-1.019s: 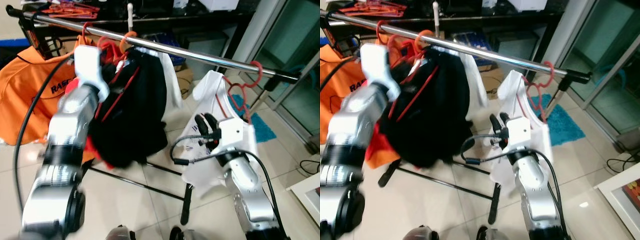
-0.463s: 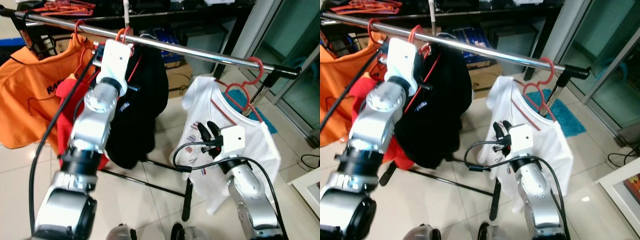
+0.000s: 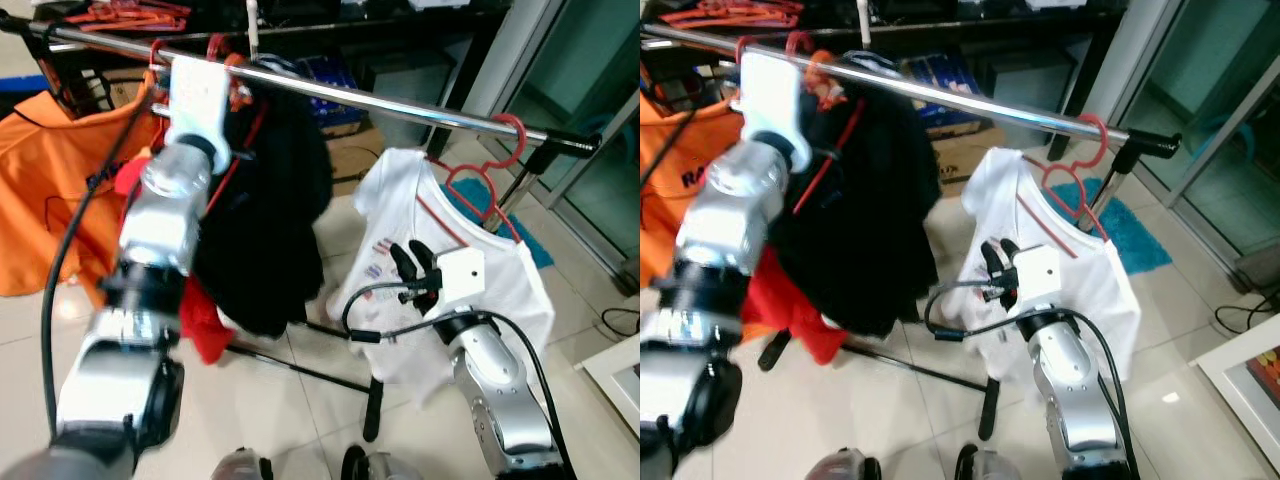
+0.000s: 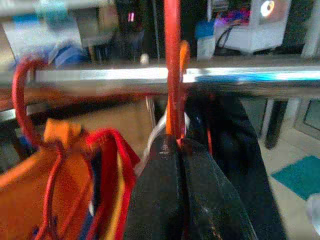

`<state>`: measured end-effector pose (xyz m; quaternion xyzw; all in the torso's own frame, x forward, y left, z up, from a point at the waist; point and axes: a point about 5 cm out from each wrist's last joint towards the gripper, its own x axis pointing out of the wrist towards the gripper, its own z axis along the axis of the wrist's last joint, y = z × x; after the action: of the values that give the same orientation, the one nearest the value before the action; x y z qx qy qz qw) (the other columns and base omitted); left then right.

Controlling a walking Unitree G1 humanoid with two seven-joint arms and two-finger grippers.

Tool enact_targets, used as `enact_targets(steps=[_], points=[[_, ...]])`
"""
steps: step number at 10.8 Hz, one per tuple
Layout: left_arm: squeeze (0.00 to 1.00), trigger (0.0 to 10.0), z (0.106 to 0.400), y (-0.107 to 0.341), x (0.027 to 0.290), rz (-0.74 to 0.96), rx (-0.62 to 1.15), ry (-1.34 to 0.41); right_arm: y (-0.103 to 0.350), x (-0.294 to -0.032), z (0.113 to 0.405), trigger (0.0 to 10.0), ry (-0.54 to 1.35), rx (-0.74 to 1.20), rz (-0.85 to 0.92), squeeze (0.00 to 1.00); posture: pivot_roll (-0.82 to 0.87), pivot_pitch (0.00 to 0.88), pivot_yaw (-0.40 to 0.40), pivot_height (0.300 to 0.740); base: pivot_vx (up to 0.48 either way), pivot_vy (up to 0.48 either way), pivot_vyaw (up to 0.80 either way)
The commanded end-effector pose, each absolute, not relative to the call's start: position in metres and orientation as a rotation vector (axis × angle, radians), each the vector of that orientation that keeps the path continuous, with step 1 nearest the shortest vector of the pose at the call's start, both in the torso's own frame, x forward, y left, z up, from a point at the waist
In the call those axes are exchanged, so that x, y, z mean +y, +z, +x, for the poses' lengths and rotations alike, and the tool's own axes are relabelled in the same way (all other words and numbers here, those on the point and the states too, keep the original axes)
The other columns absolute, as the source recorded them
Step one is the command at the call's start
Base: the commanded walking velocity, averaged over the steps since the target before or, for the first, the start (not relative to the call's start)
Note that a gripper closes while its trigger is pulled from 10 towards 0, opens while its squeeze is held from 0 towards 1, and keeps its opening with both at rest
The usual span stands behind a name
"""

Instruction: Hang hanger

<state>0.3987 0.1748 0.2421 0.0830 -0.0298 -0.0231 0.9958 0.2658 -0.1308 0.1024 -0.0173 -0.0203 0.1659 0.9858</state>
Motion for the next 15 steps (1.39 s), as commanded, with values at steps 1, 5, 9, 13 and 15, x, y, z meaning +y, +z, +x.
enact_targets(steps=[1, 5, 9, 13, 15], points=[[0.0, 10.0, 0.406, 0.238, 0.189, 0.088, -0.021, -0.029, 0.096, -0.131, 0.264, 10.0, 0.337, -0.003, -0.039, 0.0, 0.07, 0.083, -0.034, 0.74, 0.0, 0.0, 0.0], [0.0, 10.0, 0.411, 0.193, 0.174, -0.044, 0.22, -0.2, 0.09, -0.131, 0.262, 10.0, 0.337, 0.041, -0.024, 0.0, 0.05, 0.081, -0.023, 0.74, 0.0, 0.0, 0.0], [0.0, 10.0, 0.416, 0.228, 0.181, 0.228, -0.008, -0.117, 0.09, -0.132, 0.262, 10.0, 0.328, 0.045, -0.021, 0.0, 0.05, 0.082, -0.019, 0.74, 0.0, 0.0, 0.0], [0.0, 10.0, 0.382, 0.233, 0.153, 0.388, -0.27, -0.11, 0.088, -0.133, 0.261, 10.0, 0.33, 0.05, 0.012, 0.0, 0.06, 0.094, -0.022, 0.74, 0.0, 0.0, 0.0], [0.0, 10.0, 0.365, 0.233, 0.144, 0.422, -0.306, -0.119, 0.088, -0.133, 0.264, 10.0, 0.329, 0.055, 0.033, 0.0, 0.07, 0.097, -0.023, 0.74, 0.0, 0.0, 0.0]])
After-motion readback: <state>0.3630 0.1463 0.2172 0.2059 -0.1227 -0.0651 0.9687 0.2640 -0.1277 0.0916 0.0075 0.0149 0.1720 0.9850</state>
